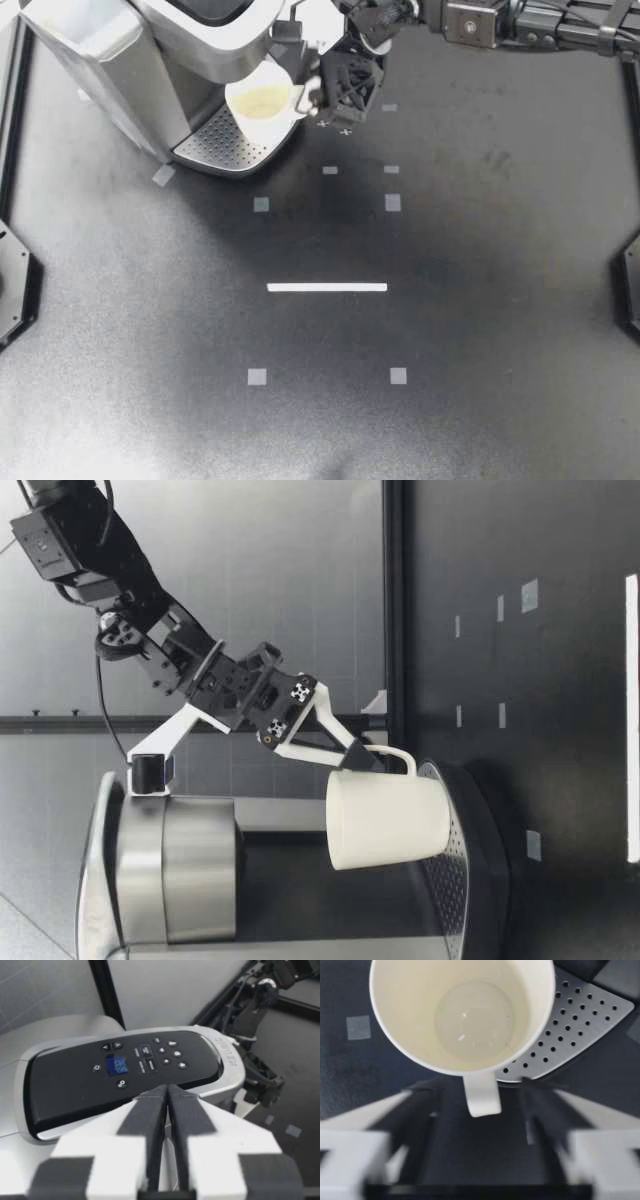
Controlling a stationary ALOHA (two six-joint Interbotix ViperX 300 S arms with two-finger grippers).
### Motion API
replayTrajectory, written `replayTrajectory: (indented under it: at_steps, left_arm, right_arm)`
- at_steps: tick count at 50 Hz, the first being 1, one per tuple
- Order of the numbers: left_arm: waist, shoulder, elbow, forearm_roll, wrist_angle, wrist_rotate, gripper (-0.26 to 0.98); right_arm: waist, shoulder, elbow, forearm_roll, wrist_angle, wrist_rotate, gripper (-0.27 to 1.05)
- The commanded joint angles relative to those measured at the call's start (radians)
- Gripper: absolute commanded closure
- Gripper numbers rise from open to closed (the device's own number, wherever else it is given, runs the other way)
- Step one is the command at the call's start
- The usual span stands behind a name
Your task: Place the coffee capsule inside the capsule container, then place the cup onto the center of the cup tray.
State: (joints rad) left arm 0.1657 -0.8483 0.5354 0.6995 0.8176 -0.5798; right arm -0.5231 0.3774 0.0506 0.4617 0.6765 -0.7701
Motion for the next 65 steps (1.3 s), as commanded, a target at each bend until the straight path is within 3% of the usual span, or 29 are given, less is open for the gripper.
replayTrajectory:
  at_steps: [1, 13, 40, 55, 65]
  left_arm:
    - [-0.002, 0.003, -0.012, 0.005, -0.011, -0.002, 0.57]
    - [-0.002, 0.003, -0.014, 0.005, -0.012, -0.003, 0.57]
    - [0.0, 0.021, -0.015, 0.011, -0.071, -0.008, 0.57]
    - [0.072, 0.135, -0.066, 0.012, -0.114, -0.002, 0.57]
    - [0.133, 0.227, -0.115, 0.012, -0.114, 0.006, 0.57]
  right_arm:
    - [0.008, -0.04, -0.035, 0.005, -0.008, 0.008, 0.07]
    - [0.008, -0.084, -0.003, 0.002, -0.002, 0.009, 0.08]
    - [-0.002, -0.215, 0.196, 0.0, -0.064, -0.003, 0.08]
    - [0.0, -0.368, 0.354, 0.046, -0.153, -0.002, 0.08]
    - [0.032, -0.495, 0.468, 0.167, -0.253, -0.008, 0.09]
